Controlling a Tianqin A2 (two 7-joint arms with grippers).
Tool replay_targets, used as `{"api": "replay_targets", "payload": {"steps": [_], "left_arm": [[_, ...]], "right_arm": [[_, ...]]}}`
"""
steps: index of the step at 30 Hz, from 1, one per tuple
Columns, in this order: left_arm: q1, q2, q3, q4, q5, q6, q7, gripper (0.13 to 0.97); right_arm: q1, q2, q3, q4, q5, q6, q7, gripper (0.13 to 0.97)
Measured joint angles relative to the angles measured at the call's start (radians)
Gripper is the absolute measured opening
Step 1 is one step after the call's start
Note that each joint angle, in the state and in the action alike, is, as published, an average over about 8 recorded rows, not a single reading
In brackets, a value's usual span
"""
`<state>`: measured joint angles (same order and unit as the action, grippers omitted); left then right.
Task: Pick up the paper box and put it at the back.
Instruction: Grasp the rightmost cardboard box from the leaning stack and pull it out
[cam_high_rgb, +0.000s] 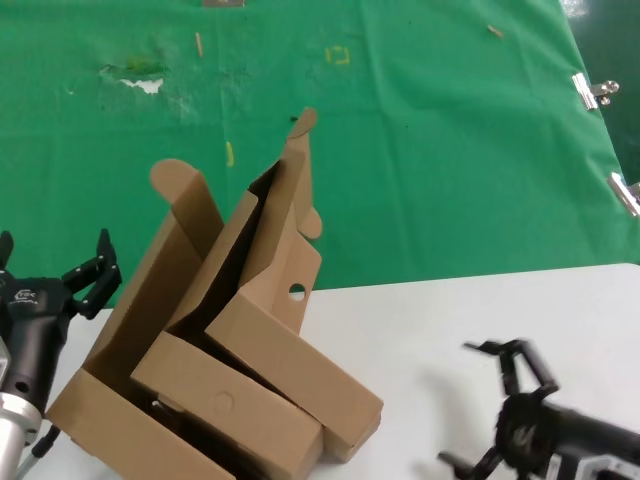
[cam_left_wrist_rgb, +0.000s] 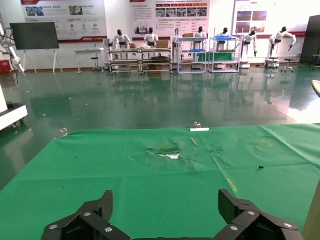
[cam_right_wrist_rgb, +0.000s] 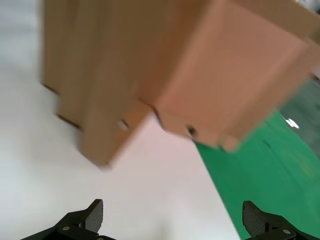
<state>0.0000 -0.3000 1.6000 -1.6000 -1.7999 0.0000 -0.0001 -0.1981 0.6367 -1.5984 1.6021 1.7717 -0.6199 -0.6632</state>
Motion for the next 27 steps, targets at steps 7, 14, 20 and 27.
{"api": "replay_targets", "payload": {"steps": [7,14,20,27], "left_arm": [[0.0,0.0,0.0,0.0,0.0,0.0,0.0,0.703],[0.0,0.0,0.0,0.0,0.0,0.0,0.0,0.557],[0.0,0.0,0.0,0.0,0.0,0.0,0.0,0.4],[0.0,0.0,0.0,0.0,0.0,0.0,0.0,0.285]], "right_arm": [[0.039,-0.007,-0.058,-0.02,0.036,-0.108,-0.055,0.95],[0.081,-0.026,-0.099,-0.044,0.052,-0.158,-0.071,0.903],[0.101,-0.029,-0.119,-0.061,0.068,-0.196,-0.073,0.841],[0.106,-0.025,-0.122,-0.072,0.092,-0.229,-0.069,0.708]]}}
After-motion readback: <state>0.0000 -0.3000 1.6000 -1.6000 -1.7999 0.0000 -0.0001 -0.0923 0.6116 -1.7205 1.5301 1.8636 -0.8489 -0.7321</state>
